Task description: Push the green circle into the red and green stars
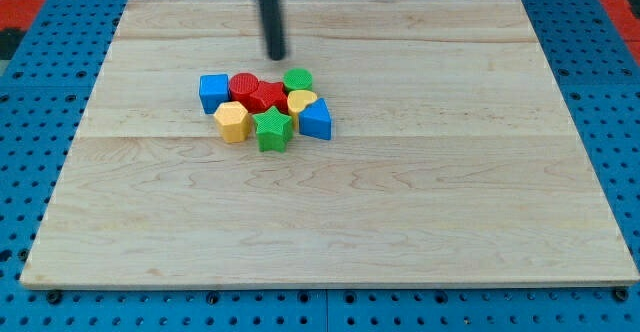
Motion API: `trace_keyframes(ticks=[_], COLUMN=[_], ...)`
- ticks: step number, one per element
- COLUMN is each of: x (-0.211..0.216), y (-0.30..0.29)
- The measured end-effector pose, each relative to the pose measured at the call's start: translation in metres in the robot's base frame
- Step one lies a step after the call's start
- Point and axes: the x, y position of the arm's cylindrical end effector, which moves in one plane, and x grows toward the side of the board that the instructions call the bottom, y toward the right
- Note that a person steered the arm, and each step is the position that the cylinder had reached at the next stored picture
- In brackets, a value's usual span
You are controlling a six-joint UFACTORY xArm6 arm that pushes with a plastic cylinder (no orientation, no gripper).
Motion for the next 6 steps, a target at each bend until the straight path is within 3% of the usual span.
trace_keyframes(ticks=[1, 2, 3, 4, 5, 6], x=[0.035, 0.051, 0.049, 0.021, -0.004, 0.03], y=[0.009, -0.029, -0.036, -0.015, -0.094, -0.143])
